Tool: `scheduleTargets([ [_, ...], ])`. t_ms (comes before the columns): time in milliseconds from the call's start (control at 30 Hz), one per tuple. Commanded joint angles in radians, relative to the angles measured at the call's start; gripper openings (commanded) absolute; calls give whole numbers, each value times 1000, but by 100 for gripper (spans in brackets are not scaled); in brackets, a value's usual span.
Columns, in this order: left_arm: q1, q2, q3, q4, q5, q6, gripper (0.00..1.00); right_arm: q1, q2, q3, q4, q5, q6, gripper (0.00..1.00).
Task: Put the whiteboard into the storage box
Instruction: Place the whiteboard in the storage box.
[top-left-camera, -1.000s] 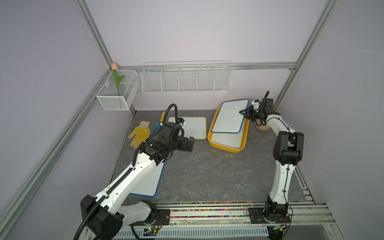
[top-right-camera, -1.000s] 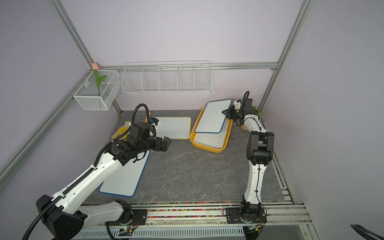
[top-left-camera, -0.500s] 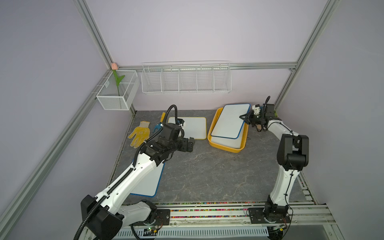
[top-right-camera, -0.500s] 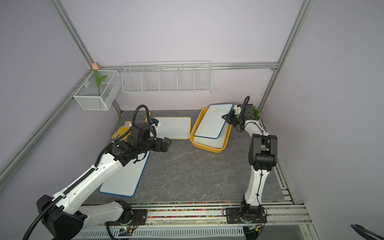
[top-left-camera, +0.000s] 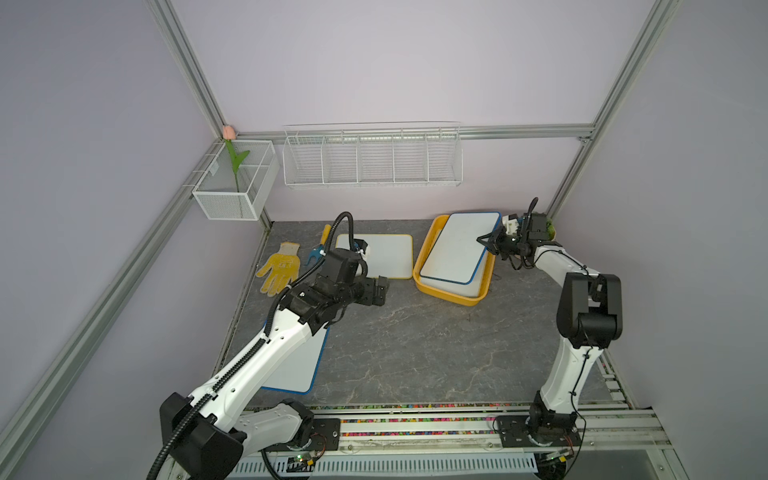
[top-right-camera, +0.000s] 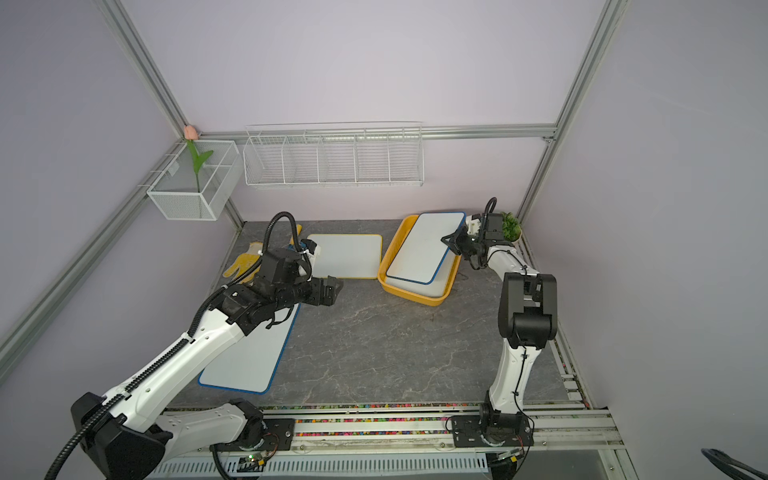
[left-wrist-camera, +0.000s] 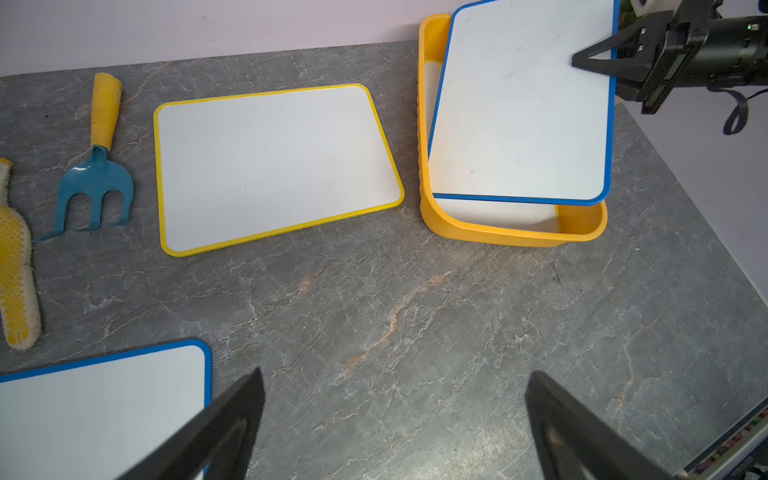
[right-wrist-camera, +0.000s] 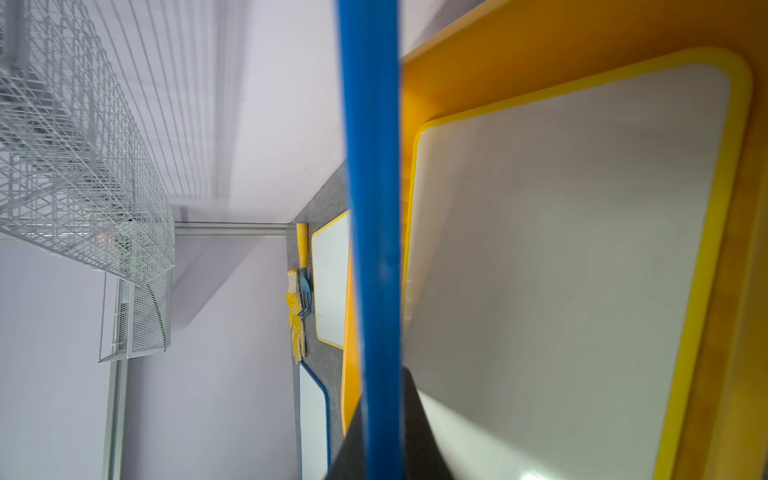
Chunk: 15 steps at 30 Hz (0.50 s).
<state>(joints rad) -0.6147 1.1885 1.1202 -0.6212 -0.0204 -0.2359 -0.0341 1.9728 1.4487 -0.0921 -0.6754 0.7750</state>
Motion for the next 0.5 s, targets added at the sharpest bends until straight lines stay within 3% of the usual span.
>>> scheduleTargets([
  [0, 7, -13, -14, 16, 10, -11, 99, 10, -39, -20, 0, 8, 40, 10],
  [267, 7, -17, -23, 17, -2, -14, 99, 16, -18, -28, -18, 18, 35, 15],
  [400, 7, -21, -22, 13, -19, -20, 99, 19, 7, -3, -65, 31, 18, 32],
  [467, 7, -22, -17, 6, -22, -22, 99, 20, 13, 6, -83, 48, 14, 47],
])
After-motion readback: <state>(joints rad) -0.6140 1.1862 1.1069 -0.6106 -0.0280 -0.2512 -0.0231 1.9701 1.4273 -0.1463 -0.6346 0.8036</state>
